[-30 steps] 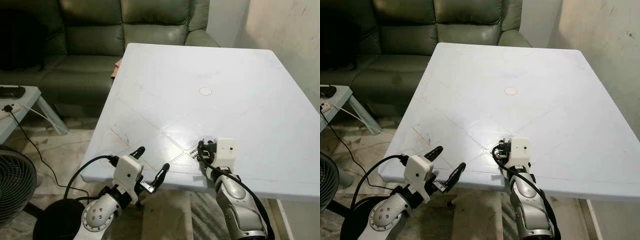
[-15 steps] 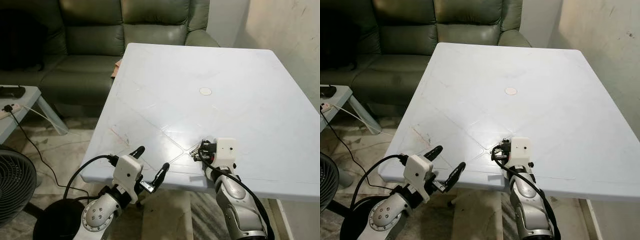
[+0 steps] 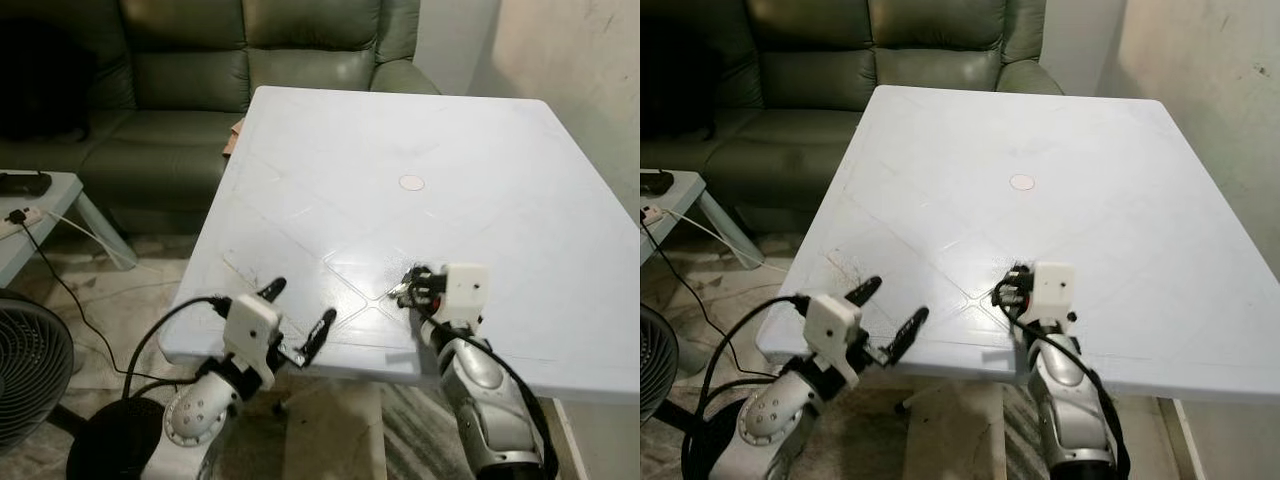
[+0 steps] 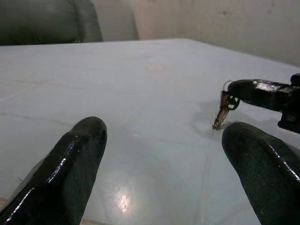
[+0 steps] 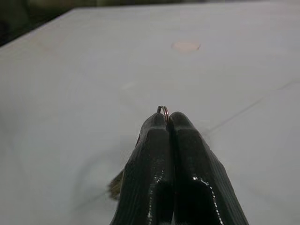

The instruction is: Hang keys on a hook

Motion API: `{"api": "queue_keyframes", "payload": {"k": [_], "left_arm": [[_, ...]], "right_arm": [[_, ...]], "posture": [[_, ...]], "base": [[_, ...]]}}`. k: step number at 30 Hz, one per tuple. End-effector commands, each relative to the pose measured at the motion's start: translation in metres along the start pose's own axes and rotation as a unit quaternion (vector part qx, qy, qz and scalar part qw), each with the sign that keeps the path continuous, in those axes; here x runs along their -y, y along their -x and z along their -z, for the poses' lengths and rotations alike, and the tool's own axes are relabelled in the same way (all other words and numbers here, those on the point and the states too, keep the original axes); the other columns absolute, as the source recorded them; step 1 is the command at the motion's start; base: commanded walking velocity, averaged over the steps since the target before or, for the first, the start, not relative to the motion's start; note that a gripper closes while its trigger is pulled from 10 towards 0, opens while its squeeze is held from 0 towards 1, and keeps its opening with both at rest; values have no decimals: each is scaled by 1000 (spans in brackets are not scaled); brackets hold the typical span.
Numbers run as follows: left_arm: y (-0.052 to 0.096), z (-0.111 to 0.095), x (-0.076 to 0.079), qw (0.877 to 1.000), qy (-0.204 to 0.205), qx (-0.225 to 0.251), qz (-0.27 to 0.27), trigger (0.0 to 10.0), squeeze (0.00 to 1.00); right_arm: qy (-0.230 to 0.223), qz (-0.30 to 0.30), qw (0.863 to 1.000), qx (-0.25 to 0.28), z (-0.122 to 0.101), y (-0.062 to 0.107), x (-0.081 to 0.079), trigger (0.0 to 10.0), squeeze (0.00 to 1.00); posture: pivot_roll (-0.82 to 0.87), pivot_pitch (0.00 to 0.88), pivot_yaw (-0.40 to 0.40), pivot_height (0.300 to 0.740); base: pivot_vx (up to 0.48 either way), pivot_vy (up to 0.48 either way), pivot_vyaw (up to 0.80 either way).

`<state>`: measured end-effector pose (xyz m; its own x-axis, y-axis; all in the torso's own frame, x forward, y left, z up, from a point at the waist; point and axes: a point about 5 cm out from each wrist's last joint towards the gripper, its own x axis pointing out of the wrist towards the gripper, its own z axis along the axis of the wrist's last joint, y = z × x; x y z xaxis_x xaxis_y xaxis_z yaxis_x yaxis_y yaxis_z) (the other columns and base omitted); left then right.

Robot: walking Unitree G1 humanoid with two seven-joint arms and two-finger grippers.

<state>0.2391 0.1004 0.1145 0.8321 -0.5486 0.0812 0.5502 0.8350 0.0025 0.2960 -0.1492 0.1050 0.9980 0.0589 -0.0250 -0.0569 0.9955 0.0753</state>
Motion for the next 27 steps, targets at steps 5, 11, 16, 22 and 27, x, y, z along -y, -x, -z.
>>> {"api": "queue_keyframes", "payload": {"k": [5, 11, 16, 22, 27], "left_arm": [[-5, -5, -21, 998, 28, 11, -57, 10000, 0], [-10, -13, -38, 994, 39, 30, -97, 10000, 0], [-13, -15, -55, 989, 33, 34, -143, 10000, 0], [-22, -17, -71, 979, 46, 43, -192, 10000, 0], [-28, -19, -82, 976, 43, 39, -210, 10000, 0]], "right_arm": [[42, -33, 994, 95, -28, 4, 2, 10000, 0], [16, -32, 994, 102, -30, 11, 9, 10000, 0], [11, -24, 994, 109, -29, 20, 12, 10000, 0], [5, 4, 996, 92, -22, 23, 16, 10000, 0], [17, 18, 997, 77, -19, 20, 17, 10000, 0]], "posture": [[-14, 7, 6, 740], [-12, 0, 7, 740], [-21, 0, 14, 740], [-30, 0, 22, 740], [-40, 0, 29, 740]], "base": [[0, 0, 0], [0, 0, 0], [0, 0, 0], [0, 0, 0], [0, 0, 0]]}}
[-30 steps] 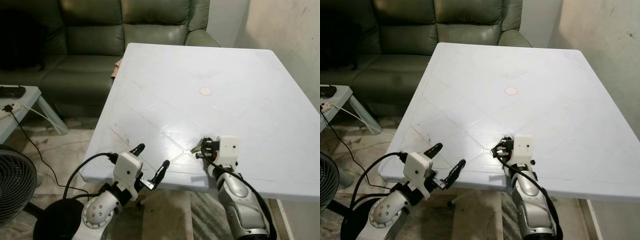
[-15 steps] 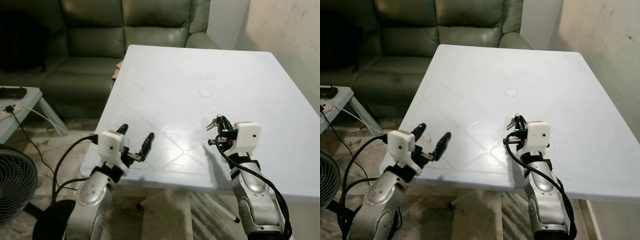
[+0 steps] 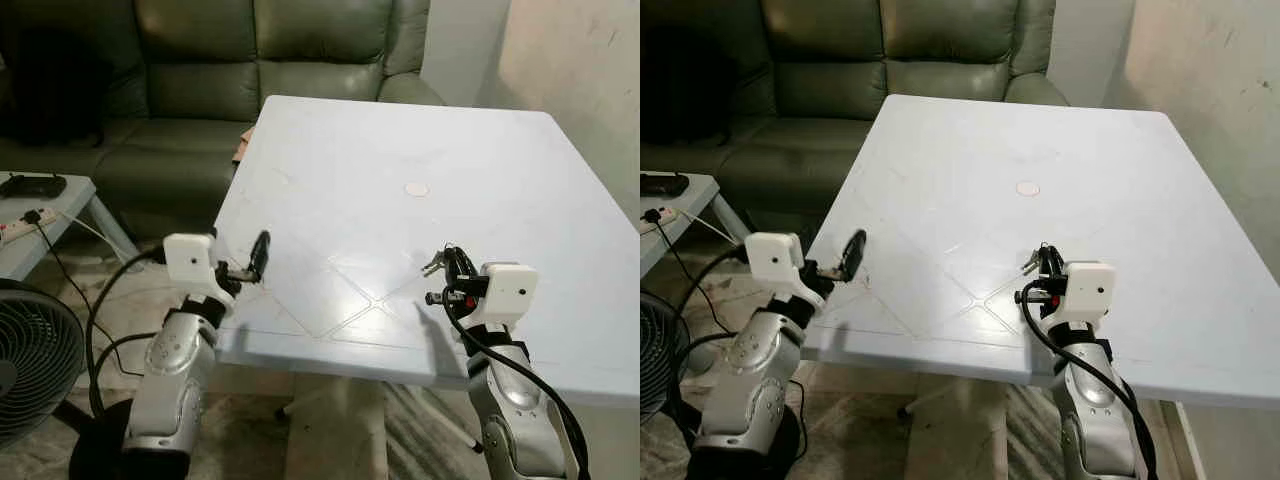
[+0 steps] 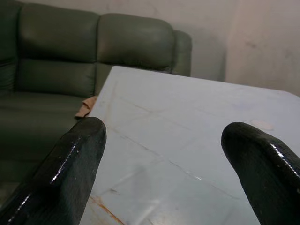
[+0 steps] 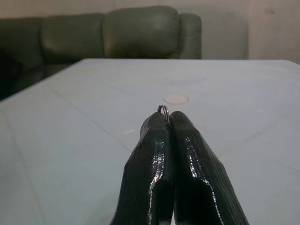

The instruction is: Hang keys on a hook

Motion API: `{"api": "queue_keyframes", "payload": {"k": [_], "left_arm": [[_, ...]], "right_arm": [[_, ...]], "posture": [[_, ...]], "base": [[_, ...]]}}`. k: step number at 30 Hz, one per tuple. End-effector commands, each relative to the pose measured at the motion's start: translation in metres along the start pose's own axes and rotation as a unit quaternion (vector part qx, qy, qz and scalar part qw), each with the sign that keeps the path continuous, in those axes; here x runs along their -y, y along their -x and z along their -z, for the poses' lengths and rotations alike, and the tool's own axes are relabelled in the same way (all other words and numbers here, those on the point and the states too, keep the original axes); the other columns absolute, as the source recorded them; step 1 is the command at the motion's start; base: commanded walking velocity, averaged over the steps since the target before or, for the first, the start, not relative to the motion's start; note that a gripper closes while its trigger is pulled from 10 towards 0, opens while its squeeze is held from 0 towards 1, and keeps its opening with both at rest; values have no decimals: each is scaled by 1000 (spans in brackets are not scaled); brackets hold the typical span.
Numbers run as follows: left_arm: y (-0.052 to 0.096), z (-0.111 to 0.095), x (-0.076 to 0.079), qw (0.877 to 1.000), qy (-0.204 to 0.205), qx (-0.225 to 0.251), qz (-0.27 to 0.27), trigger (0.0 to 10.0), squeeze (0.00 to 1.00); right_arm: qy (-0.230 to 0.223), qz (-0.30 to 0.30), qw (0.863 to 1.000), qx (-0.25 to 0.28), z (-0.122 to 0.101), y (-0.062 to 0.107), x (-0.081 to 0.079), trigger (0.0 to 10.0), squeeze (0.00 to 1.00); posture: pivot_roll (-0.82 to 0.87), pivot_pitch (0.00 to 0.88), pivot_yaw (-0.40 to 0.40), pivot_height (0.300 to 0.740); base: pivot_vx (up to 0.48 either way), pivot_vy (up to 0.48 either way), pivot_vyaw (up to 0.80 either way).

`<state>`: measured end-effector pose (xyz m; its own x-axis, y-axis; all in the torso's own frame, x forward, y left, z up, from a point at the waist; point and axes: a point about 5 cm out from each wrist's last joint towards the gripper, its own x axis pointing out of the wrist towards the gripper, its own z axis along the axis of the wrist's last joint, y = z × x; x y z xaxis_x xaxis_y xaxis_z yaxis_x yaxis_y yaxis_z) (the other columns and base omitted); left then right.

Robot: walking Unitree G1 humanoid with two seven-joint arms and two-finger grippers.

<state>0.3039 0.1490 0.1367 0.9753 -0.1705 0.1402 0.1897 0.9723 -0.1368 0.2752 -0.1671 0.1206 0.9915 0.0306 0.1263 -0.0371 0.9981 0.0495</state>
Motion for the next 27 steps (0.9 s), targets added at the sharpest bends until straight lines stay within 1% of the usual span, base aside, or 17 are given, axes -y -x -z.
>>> {"api": "queue_keyframes", "payload": {"k": [1, 4, 9, 10, 17, 21, 25, 27], "left_arm": [[-3, 1, -6, 1000, -4, -2, -12, 10000, 0], [-9, -3, -13, 1000, -9, 1, -24, 10000, 0], [-12, -4, -17, 999, -19, 2, -28, 10000, 0], [-13, -5, -18, 999, -26, 4, -27, 10000, 0], [-16, -4, -19, 999, -31, 4, -26, 10000, 0], [-16, -2, -19, 999, -21, -3, -25, 10000, 0], [-16, -1, -20, 999, -23, -3, -26, 10000, 0], [-16, -2, -21, 999, -25, 2, -28, 10000, 0]], "right_arm": [[6, 10, 1000, -1, -3, -3, 2, 10000, 0], [8, 18, 1000, -2, -3, -6, 4, 10000, 0], [13, 27, 1000, -6, -2, -7, 6, 10000, 0], [16, 30, 999, -6, -2, -7, 6, 10000, 0], [23, 30, 999, -7, -1, -8, 2, 10000, 0], [23, 30, 999, -7, -1, -9, 2, 10000, 0], [25, 30, 999, -8, -1, -10, 2, 10000, 0], [26, 29, 999, -8, -1, -10, 0, 10000, 0]], "posture": [[-40, 0, 29, 740], [-46, 0, 35, 740], [-52, 0, 40, 740], [-53, 0, 42, 740], [-53, 0, 46, 740], [-47, 0, 44, 740], [-46, 0, 43, 740], [-42, 0, 40, 740]], "base": [[0, 0, 0], [0, 0, -777], [0, 0, -759], [0, 0, -750], [0, 0, -746], [0, 0, -745], [0, 441, -744], [0, 167, -744]]}}
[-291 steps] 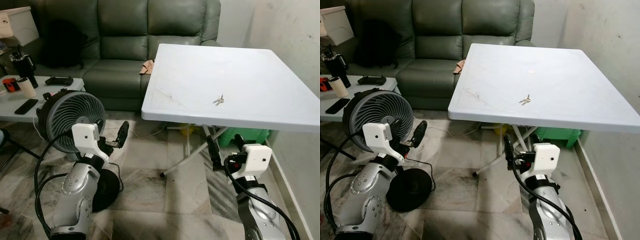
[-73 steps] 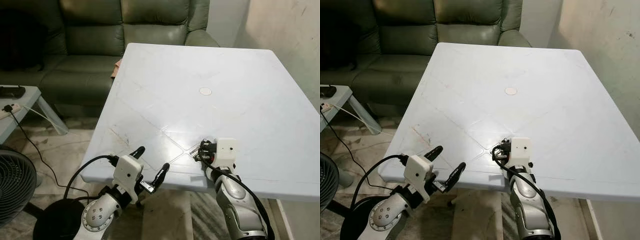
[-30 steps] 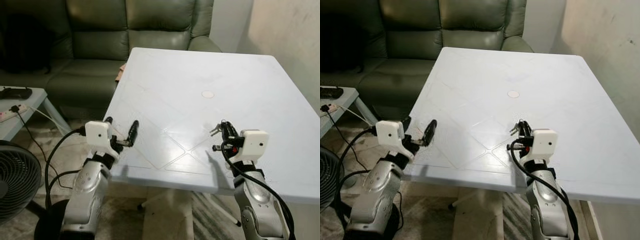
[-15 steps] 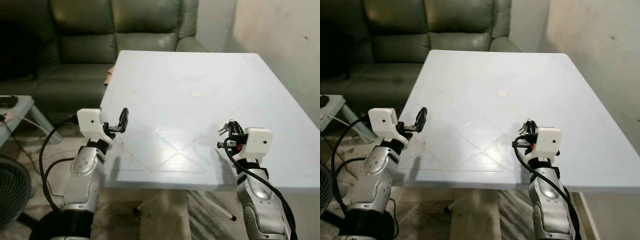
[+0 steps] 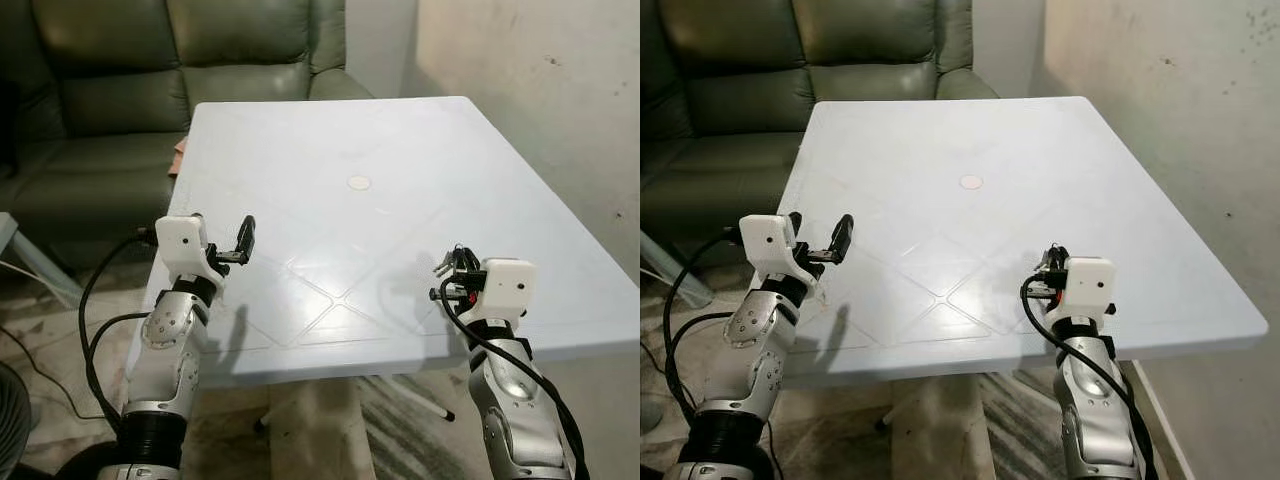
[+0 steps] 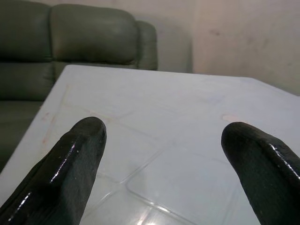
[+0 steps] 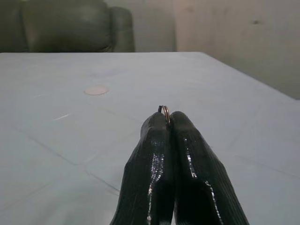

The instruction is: Hang keys on a hook

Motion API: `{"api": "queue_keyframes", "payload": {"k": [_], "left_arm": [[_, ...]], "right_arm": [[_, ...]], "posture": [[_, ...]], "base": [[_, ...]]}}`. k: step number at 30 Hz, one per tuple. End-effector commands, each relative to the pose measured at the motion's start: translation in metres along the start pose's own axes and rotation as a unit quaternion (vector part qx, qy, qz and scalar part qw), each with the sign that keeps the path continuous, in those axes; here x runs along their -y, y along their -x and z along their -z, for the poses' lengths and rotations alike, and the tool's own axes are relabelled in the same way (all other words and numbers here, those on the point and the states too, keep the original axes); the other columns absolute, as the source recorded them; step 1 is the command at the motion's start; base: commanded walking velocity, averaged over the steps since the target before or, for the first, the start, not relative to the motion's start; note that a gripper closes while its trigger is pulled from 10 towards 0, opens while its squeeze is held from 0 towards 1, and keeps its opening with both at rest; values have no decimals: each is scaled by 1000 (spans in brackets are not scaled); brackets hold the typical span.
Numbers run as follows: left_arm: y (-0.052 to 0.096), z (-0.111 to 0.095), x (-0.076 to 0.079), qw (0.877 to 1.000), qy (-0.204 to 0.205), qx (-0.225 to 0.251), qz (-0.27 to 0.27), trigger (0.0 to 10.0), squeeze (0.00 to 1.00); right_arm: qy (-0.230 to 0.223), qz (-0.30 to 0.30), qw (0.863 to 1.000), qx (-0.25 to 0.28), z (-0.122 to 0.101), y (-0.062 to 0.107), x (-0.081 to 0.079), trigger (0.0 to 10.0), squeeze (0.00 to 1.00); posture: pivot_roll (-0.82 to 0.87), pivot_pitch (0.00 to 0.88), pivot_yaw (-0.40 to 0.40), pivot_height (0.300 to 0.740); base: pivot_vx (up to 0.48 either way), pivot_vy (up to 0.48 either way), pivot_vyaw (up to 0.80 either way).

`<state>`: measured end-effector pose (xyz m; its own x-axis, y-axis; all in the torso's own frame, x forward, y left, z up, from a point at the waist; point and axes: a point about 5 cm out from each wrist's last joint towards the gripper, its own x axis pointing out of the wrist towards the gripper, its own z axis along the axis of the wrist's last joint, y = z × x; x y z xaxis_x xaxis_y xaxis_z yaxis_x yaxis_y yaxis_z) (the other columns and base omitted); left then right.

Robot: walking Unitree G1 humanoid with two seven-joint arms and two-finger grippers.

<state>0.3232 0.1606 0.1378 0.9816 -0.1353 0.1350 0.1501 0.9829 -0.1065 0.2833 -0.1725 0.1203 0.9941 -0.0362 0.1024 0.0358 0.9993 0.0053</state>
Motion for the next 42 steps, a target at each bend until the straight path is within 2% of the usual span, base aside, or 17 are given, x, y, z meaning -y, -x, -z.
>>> {"api": "queue_keyframes", "payload": {"k": [1, 11, 18, 42], "left_arm": [[0, -1, -6, 1000, -7, 2, -10, 10000, 0], [3, -3, -8, 1000, -14, 6, -5, 10000, 0], [4, -7, -20, 999, -22, 16, -15, 10000, 0], [4, -11, -27, 999, -31, 21, -18, 10000, 0]], "right_arm": [[-1, -5, 1000, 3, -2, -2, -5, 10000, 0], [12, -19, 1000, 13, -4, 0, -7, 10000, 0], [28, -23, 999, 11, -4, 3, -1, 10000, 0], [38, -18, 999, 11, -6, 2, 5, 10000, 0]], "posture": [[-42, 0, 40, 740], [-39, 0, 33, 740], [-38, 0, 26, 740], [-34, 0, 23, 740]], "base": [[0, 0, -744], [0, 0, -746], [0, 0, -745], [0, 0, -746]]}}
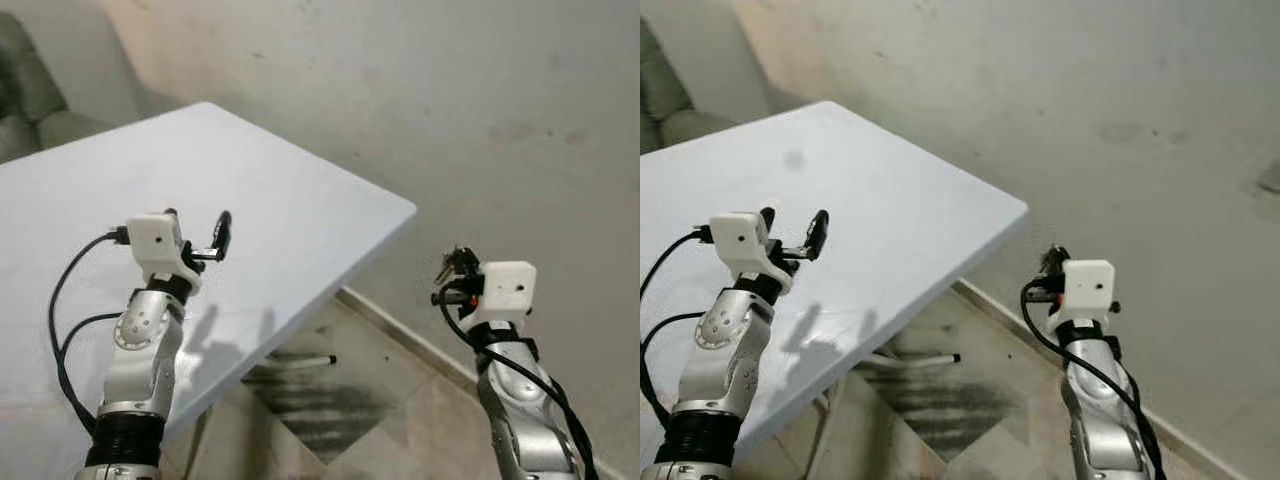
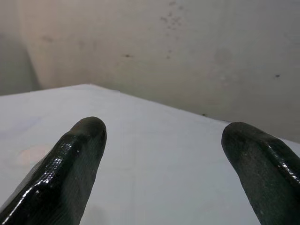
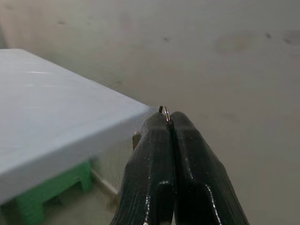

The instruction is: Hang keys on a hook

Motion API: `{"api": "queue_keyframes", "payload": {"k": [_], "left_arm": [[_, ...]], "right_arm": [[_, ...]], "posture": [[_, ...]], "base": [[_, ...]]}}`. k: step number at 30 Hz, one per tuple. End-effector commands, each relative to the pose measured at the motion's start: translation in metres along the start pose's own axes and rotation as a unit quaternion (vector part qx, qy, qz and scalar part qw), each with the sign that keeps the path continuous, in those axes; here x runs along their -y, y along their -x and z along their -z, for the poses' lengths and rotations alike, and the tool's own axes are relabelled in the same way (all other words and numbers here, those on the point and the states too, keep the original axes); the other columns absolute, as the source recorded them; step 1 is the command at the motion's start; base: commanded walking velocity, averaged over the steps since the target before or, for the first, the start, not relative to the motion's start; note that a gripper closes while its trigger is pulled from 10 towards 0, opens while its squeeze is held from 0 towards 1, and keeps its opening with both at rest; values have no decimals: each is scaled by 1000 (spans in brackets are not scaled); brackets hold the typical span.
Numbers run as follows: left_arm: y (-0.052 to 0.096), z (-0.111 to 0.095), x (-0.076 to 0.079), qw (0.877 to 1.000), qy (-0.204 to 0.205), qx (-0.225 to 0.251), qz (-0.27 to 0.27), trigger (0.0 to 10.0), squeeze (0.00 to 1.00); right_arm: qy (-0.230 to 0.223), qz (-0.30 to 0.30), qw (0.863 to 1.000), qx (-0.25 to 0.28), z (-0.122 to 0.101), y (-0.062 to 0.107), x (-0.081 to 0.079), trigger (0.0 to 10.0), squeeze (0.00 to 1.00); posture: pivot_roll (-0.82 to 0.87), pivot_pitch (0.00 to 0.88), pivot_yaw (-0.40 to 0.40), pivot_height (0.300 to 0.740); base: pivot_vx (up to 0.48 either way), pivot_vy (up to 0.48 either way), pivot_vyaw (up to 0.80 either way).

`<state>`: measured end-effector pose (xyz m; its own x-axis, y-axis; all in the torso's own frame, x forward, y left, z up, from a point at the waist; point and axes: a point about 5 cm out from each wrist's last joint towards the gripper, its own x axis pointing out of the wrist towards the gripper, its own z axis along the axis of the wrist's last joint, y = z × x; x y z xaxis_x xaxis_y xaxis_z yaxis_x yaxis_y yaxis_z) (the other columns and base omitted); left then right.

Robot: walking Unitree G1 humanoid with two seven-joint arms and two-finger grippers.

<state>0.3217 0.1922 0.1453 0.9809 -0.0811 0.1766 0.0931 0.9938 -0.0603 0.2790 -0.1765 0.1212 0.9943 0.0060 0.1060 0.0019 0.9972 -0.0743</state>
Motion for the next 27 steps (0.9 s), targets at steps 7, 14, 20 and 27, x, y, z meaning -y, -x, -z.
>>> {"api": "queue_keyframes", "payload": {"k": [7, 14, 20, 27], "left_arm": [[0, 2, 4, 1000, -6, -3, 10, 10000, 0], [0, 2, 6, 1000, -7, -5, 16, 10000, 0], [-1, 2, 6, 1000, -7, -5, 18, 10000, 0], [-2, 2, 7, 1000, -5, -6, 21, 10000, 0]], "right_arm": [[0, 5, 1000, 6, -5, -2, 3, 10000, 0], [0, 9, 1000, 5, -4, -1, 4, 10000, 0], [-1, 14, 1000, 3, -3, 0, 5, 10000, 0], [-2, 17, 1000, 3, -3, 0, 6, 10000, 0]], "posture": [[-34, 0, 21, 740], [-37, 0, 24, 740], [-43, 0, 30, 740], [-44, 0, 32, 740]], "base": [[0, 0, -744], [0, 0, -748], [0, 0, -747], [0, 0, -746]]}}
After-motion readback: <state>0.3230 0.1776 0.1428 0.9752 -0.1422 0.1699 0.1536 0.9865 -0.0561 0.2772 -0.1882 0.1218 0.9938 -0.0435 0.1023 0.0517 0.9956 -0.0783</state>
